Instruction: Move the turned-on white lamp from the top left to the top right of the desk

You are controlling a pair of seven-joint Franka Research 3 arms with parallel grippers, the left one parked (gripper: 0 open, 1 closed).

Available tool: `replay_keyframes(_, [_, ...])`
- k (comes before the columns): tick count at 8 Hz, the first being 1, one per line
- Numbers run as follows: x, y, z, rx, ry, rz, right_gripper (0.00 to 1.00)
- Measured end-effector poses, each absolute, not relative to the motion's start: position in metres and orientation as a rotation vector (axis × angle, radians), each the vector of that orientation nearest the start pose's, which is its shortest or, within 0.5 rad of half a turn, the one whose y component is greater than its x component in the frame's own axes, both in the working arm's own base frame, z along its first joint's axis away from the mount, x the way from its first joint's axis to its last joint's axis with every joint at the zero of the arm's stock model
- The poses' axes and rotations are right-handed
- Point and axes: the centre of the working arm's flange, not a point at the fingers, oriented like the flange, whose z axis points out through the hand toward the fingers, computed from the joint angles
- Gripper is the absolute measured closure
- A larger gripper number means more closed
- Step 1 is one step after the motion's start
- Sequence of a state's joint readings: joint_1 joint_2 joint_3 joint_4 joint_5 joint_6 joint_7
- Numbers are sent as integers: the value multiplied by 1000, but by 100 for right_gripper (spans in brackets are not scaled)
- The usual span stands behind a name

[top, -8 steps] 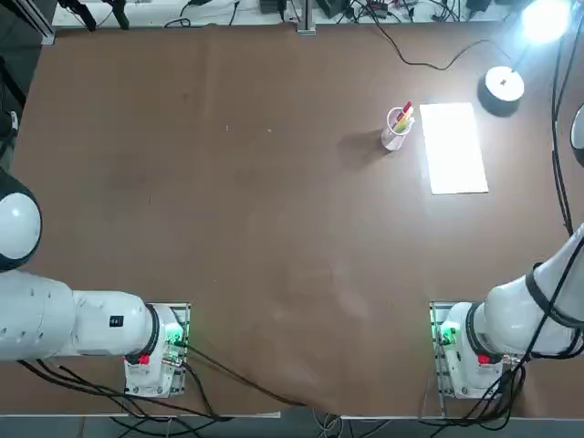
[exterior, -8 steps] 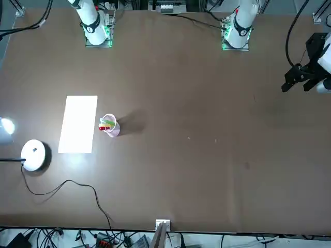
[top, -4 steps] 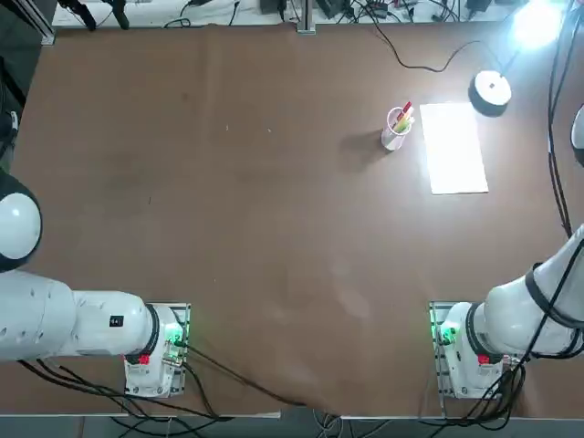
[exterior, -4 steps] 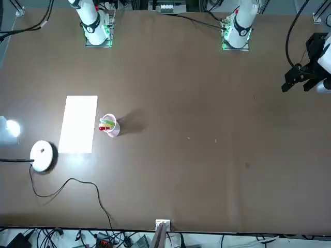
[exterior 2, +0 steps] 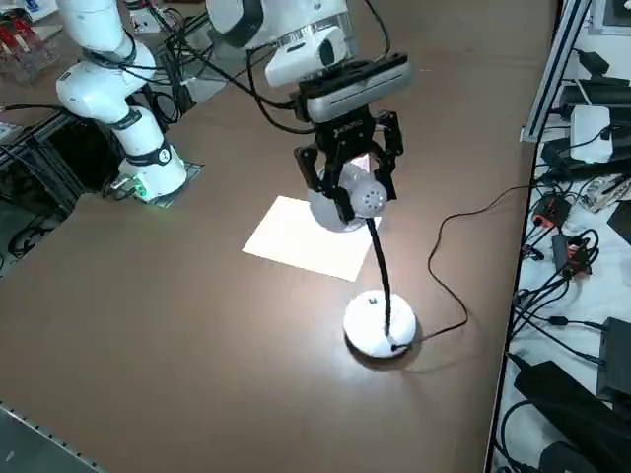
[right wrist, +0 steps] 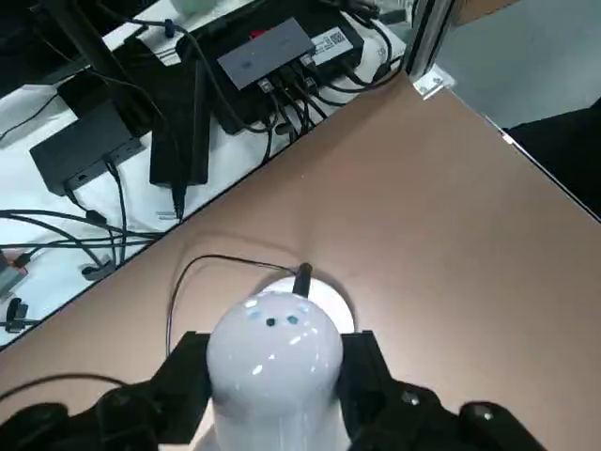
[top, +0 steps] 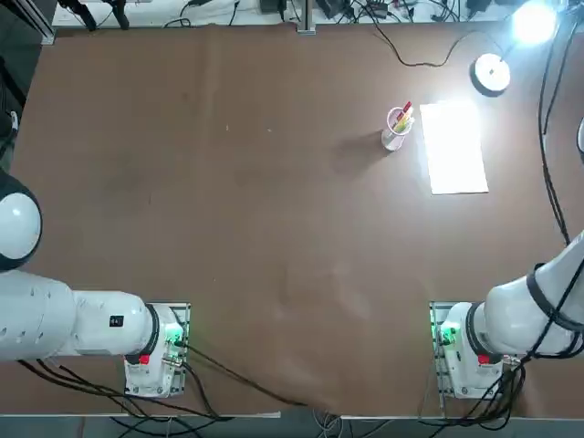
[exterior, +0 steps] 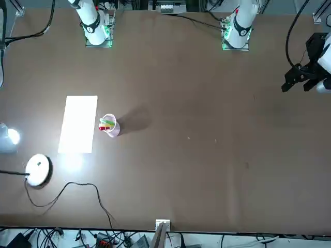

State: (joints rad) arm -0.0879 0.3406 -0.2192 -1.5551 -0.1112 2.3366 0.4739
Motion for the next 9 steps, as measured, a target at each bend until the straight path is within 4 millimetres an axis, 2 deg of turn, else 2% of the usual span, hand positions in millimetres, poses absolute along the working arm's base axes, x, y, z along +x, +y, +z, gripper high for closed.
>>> replay_keyframes(3, [642, -190, 506, -2989, 1082, -706, 28])
replay_keyframes(5, [639, -189, 499, -2984, 1069, -733, 28])
replay_keyframes(9, [640, -188, 500, -2985, 1049, -780, 28])
